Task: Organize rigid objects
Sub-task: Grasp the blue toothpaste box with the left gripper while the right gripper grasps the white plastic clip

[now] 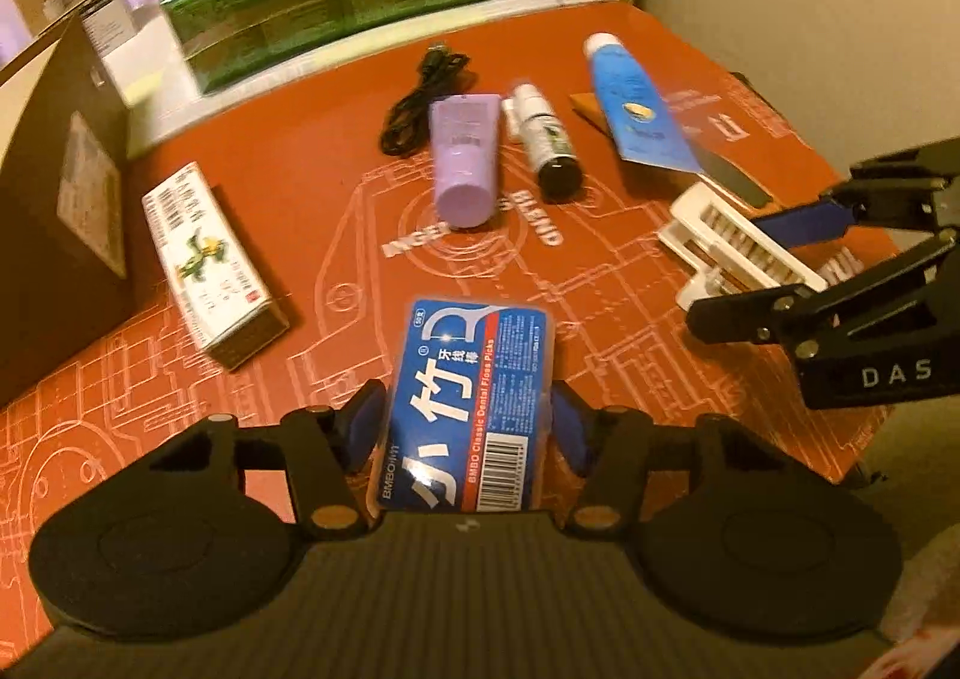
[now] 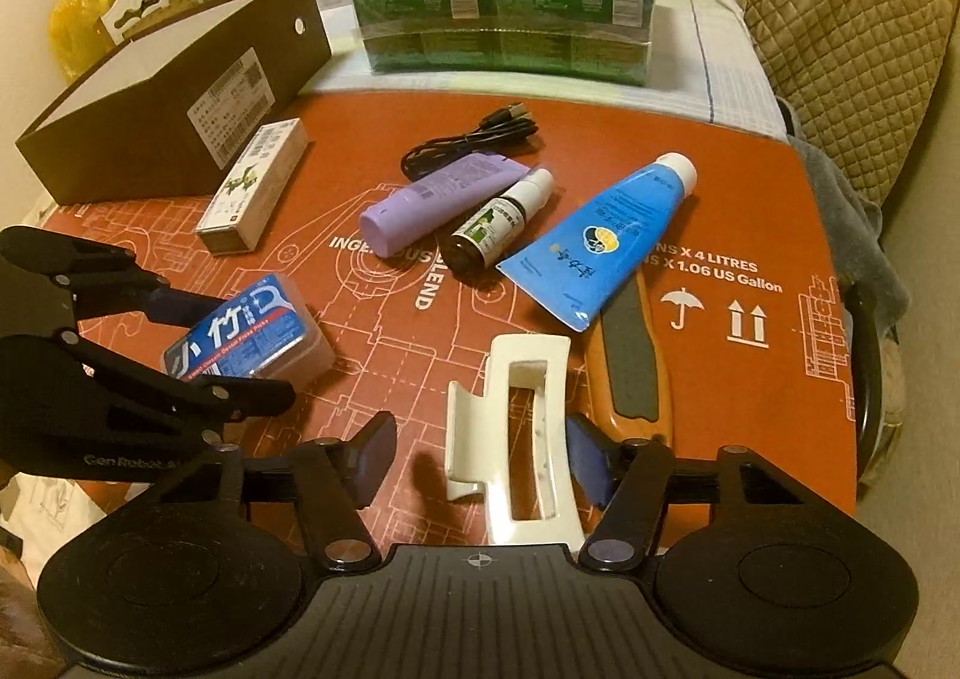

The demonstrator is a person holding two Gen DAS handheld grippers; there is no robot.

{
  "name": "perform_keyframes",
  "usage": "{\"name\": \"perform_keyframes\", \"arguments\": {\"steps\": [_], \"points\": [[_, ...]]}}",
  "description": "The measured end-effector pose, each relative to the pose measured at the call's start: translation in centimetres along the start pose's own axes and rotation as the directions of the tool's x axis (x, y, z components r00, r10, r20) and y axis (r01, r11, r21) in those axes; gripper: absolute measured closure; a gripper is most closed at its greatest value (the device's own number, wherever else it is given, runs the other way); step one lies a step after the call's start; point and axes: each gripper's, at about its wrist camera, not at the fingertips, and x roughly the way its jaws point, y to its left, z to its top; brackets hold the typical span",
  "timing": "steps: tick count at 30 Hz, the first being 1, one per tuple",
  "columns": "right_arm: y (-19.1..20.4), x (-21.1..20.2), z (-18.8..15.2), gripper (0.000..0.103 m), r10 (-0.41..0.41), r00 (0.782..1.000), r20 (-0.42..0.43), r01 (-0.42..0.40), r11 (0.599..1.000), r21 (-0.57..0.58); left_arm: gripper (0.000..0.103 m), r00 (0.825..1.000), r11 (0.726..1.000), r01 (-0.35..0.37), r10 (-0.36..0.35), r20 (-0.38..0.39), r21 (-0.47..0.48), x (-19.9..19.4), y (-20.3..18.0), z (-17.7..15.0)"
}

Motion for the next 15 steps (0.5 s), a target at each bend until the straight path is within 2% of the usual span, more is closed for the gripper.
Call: {"name": "perform_keyframes", "arguments": {"steps": [6, 9, 15], "points": [[0.5, 1.2, 0.2, 0.054, -0.005, 1.000, -0.021, 0.005, 1.000, -0.011, 0.048, 1.000, 0.998, -0.027, 0.027, -0.005, -0.051, -0.3, 1.4, -0.5], [0.8, 1.6, 0.3, 0.064, -0.022, 1.000, -0.020, 0.022, 0.999, -0.024, 0.049, 0.999, 0.997, -0.031, 0.031, -0.006, -0.066, -0.4, 1.8, -0.7], [1.3, 1.6, 0.8, 0.065, -0.014, 1.000, -0.018, 0.013, 0.999, -0.038, 0.049, 1.000, 0.996, -0.028, 0.029, 0.010, -0.090, -1.3, 2.5, -1.0]]}}
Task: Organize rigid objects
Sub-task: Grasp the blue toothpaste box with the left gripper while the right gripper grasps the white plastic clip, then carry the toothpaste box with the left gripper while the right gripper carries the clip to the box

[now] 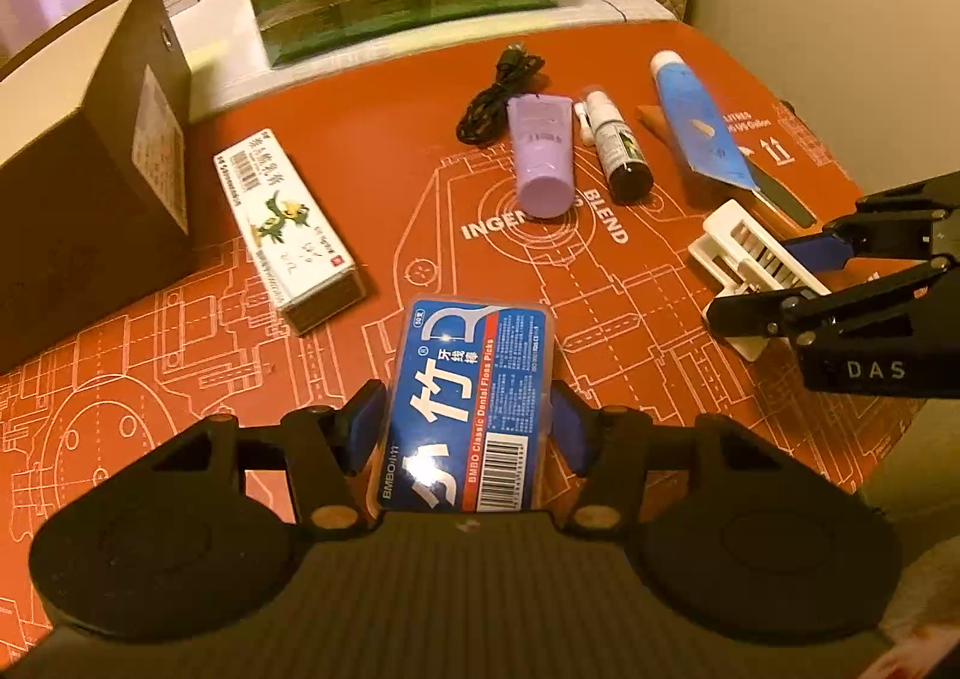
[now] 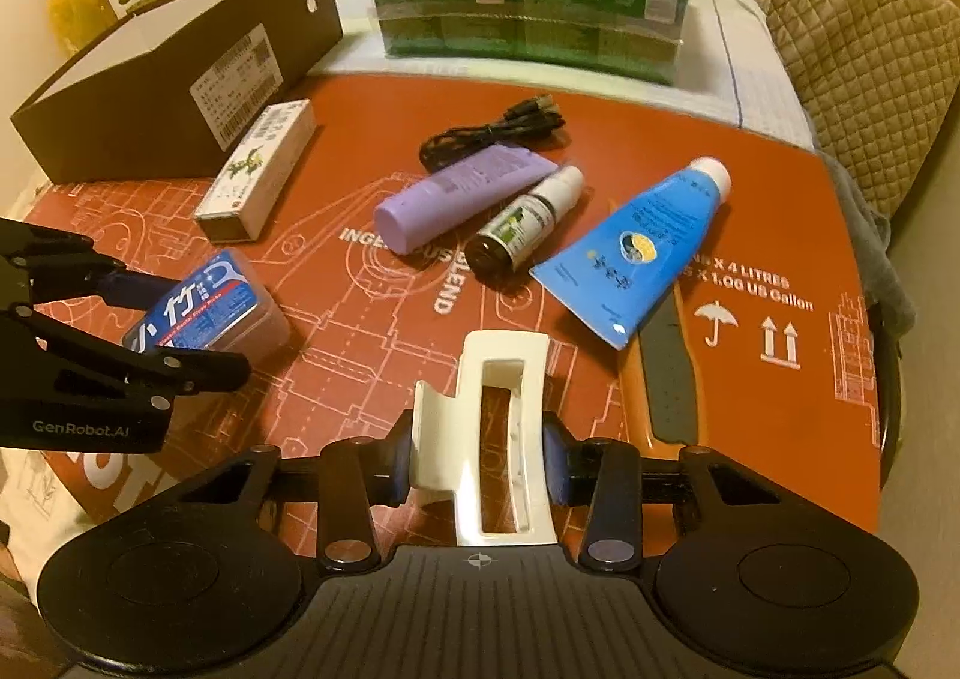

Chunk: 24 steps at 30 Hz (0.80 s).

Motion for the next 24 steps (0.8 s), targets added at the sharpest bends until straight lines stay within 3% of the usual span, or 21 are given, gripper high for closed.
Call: {"name": "perform_keyframes", "arguments": {"steps": [15, 24], "points": [[4.0, -1.7, 4.5, 0.065, 0.099, 0.994, 0.055, -0.096, 0.994, -0.057, 0.049, 0.996, 0.993, -0.027, 0.037, 0.084, -0.114, -5.1, 5.2, 0.6], [8.8, -2.1, 9.0, 0.065, 0.203, 0.974, 0.104, -0.190, 0.974, -0.124, 0.049, 0.984, 0.978, -0.064, 0.096, 0.151, -0.200, -9.6, 10.6, 1.0]]}}
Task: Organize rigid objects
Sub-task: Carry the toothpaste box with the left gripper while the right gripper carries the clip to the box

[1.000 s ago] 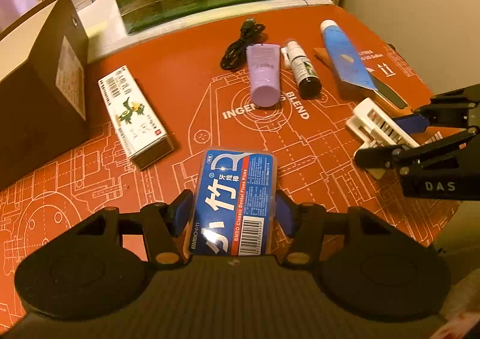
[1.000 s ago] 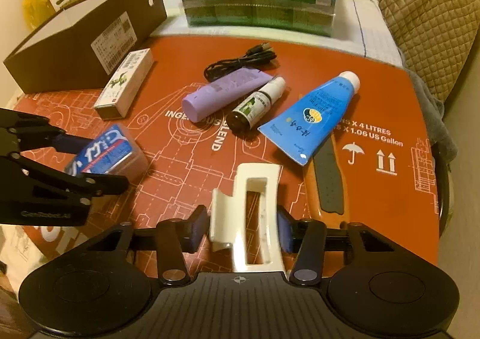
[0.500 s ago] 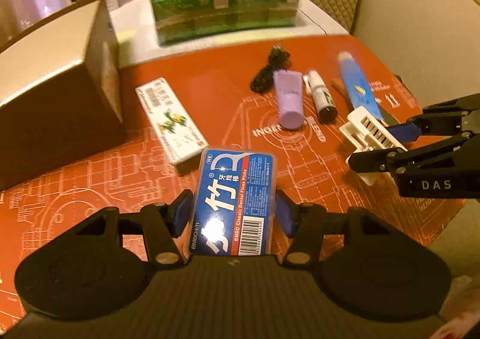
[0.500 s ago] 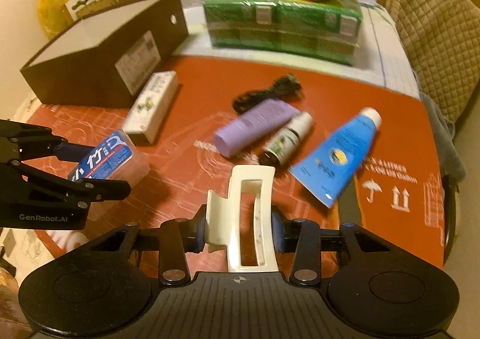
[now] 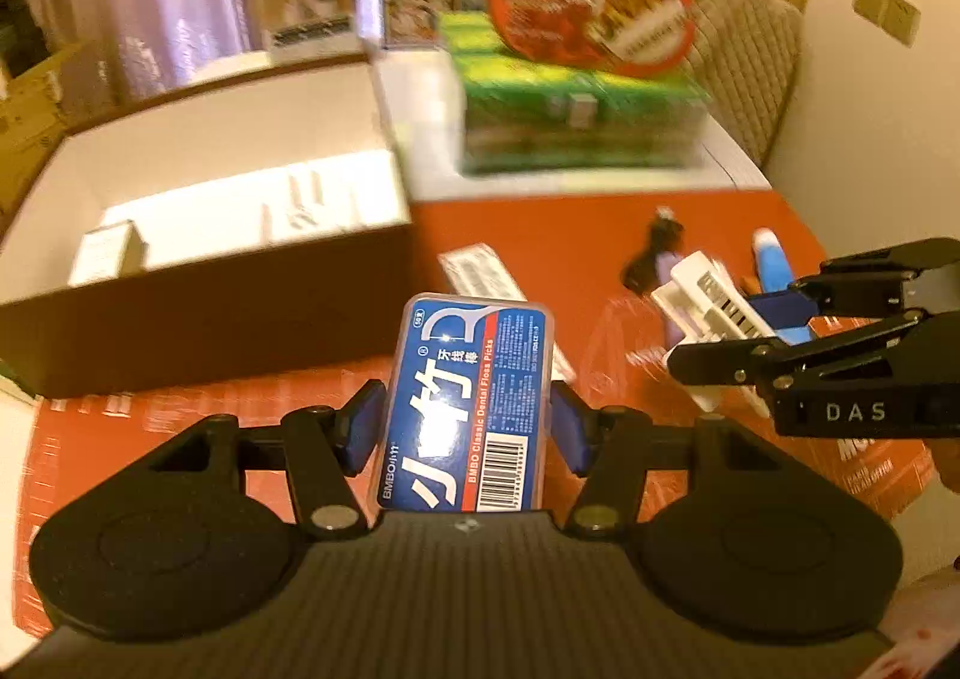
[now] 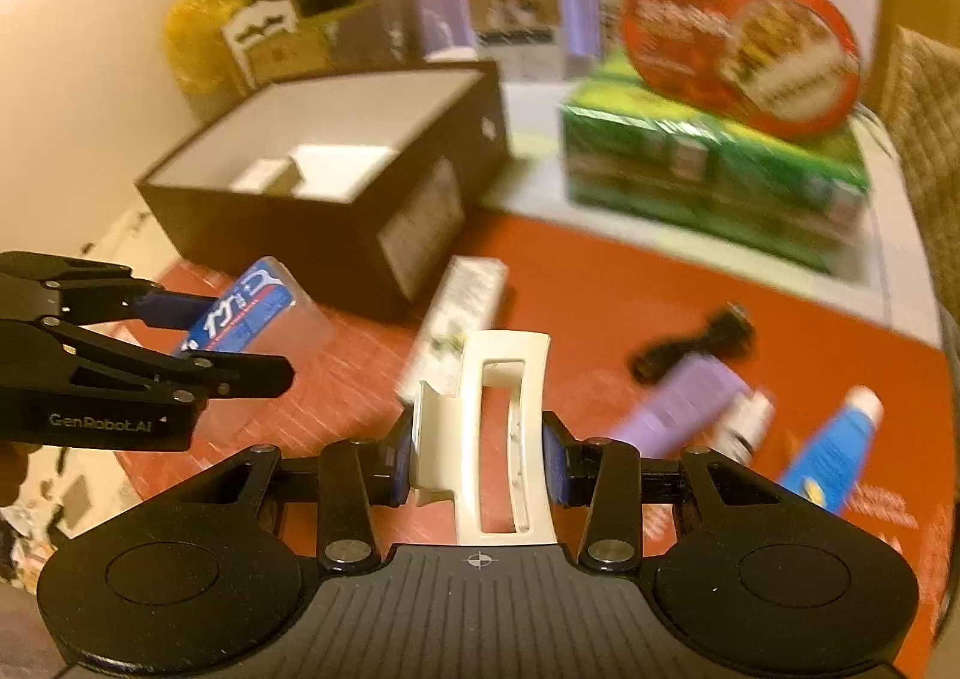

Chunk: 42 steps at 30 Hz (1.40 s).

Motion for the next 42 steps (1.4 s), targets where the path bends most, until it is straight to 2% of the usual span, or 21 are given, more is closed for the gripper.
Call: {"name": "perform_keyframes", "arguments": {"steps": [9, 17, 28, 35, 42], "points": [[4.4, 2.0, 6.0, 0.065, 0.106, 0.992, 0.067, -0.104, 0.994, -0.024, 0.049, 0.994, 0.996, -0.051, 0.057, 0.097, -0.071, -2.8, 6.6, 3.3], [7.6, 5.2, 11.3, 0.065, 0.138, 0.984, 0.112, -0.136, 0.990, -0.026, 0.049, 0.988, 0.992, -0.080, 0.093, 0.124, -0.101, -2.0, 12.1, 6.3], [9.7, 11.3, 16.7, 0.065, 0.089, 0.990, 0.113, -0.093, 0.995, 0.033, 0.049, 0.990, 0.987, -0.088, 0.101, 0.097, -0.132, 1.1, 18.3, 9.7], [10.4, 15.3, 17.2, 0.065, 0.067, 0.997, 0.038, -0.070, 0.994, 0.086, 0.049, 0.997, 0.981, -0.075, 0.080, 0.021, -0.180, 4.5, 21.3, 9.9], [10.6, 18.9, 17.3, 0.065, 0.044, 0.998, -0.038, -0.039, 0.991, 0.125, 0.049, 0.995, 0.978, -0.089, 0.081, -0.050, -0.188, 7.5, 22.9, 9.4]]}}
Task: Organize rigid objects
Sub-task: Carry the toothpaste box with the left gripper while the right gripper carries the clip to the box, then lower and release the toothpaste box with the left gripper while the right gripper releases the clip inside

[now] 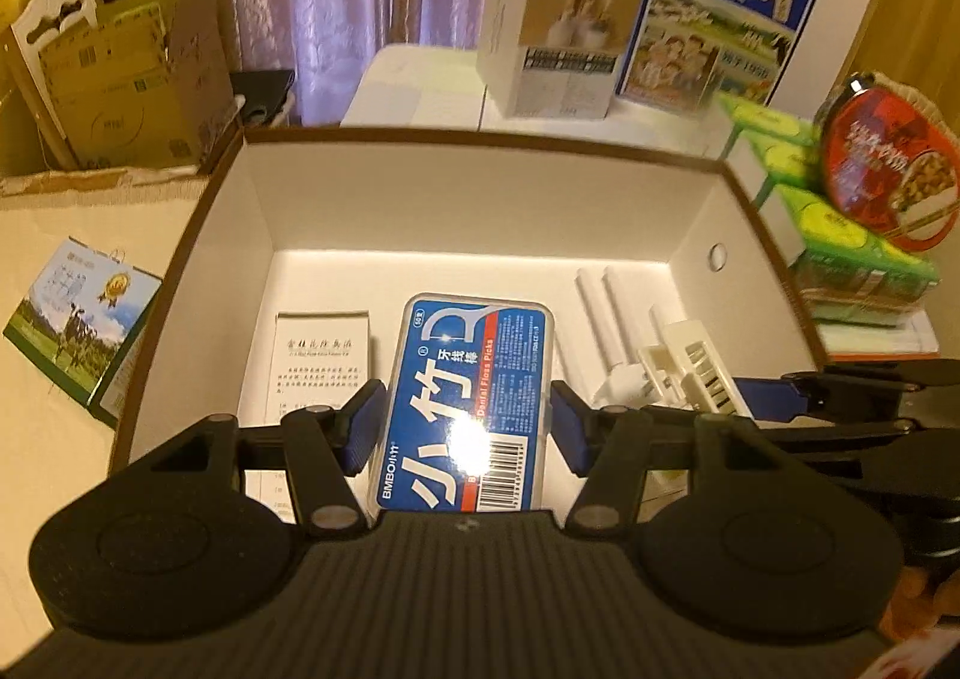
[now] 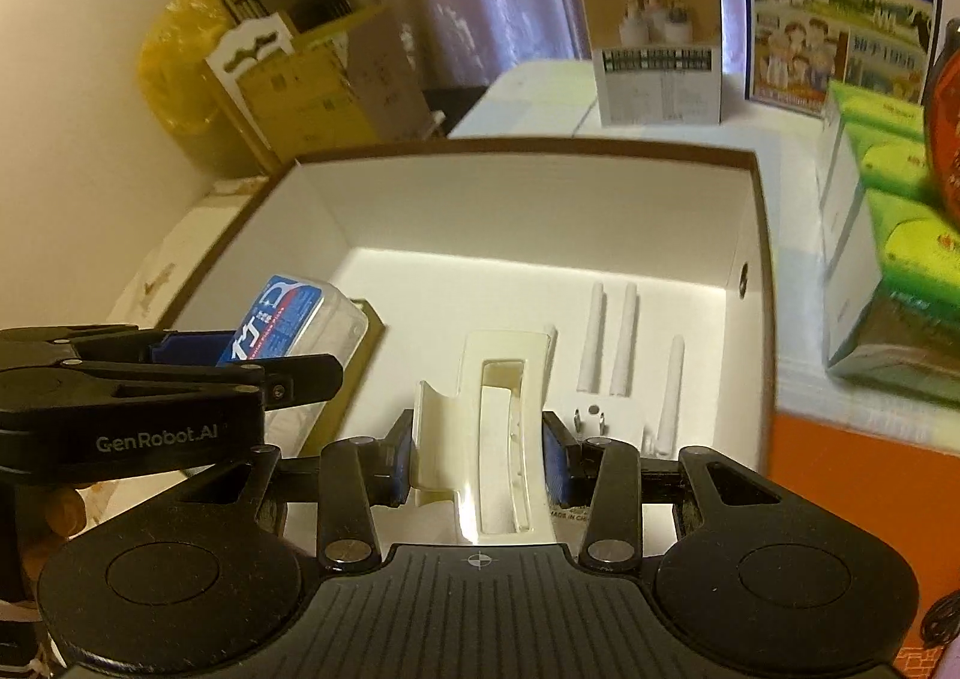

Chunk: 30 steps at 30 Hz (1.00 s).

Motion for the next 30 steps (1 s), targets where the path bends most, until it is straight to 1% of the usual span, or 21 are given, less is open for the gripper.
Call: {"name": "perform_keyframes", "arguments": {"steps": [5, 10, 16, 20, 23, 24, 25, 27, 28, 30], "points": [[0.1, 1.4, 0.2, 0.065, -0.013, 1.000, -0.025, 0.013, 1.000, 0.011, 0.049, 0.999, 1.000, 0.002, -0.002, -0.032, 0.002, 1.5, 0.7, 0.0], [0.1, 2.2, 0.4, 0.065, -0.022, 0.999, -0.040, 0.023, 0.999, 0.028, 0.049, 0.999, 1.000, 0.023, -0.023, -0.049, -0.004, 2.4, 1.2, 0.1], [0.2, 2.8, 0.7, 0.065, -0.027, 0.998, -0.051, 0.029, 0.999, 0.037, 0.047, 0.999, 1.000, 0.009, -0.009, -0.042, 0.019, 2.4, 1.6, 0.3], [0.3, 3.0, 0.7, 0.065, -0.031, 0.998, -0.050, 0.032, 0.999, 0.039, 0.047, 0.999, 1.000, 0.003, -0.002, -0.038, 0.018, 2.3, 2.0, 0.6], [0.4, 2.9, 0.8, 0.065, -0.024, 0.999, -0.026, 0.026, 0.999, 0.045, 0.042, 0.999, 1.000, -0.006, 0.007, -0.037, 0.022, 2.2, 2.2, 0.6], [0.4, 2.9, 0.8, 0.064, -0.033, 0.999, -0.018, 0.033, 0.998, 0.046, 0.038, 0.999, 1.000, -0.011, 0.011, -0.037, 0.021, 2.2, 2.3, 0.6], [0.5, 2.8, 0.7, 0.063, -0.037, 0.999, -0.011, 0.038, 0.998, 0.043, 0.038, 0.999, 1.000, -0.013, 0.013, -0.035, 0.018, 2.2, 2.3, 0.6], [0.6, 2.7, 0.7, 0.058, -0.038, 0.999, 0.000, 0.038, 0.999, 0.035, 0.038, 0.999, 1.000, -0.012, 0.012, -0.032, 0.015, 2.0, 2.5, 0.5], [0.6, 2.6, 0.6, 0.053, -0.037, 0.999, -0.002, 0.037, 0.999, 0.032, 0.038, 0.999, 1.000, -0.013, 0.014, -0.032, 0.013, 2.0, 2.5, 0.5], [0.7, 2.5, 0.3, 0.050, -0.038, 0.999, -0.005, 0.038, 0.999, 0.028, 0.038, 0.999, 1.000, -0.015, 0.015, -0.033, 0.011, 1.9, 2.6, 0.3]]}}
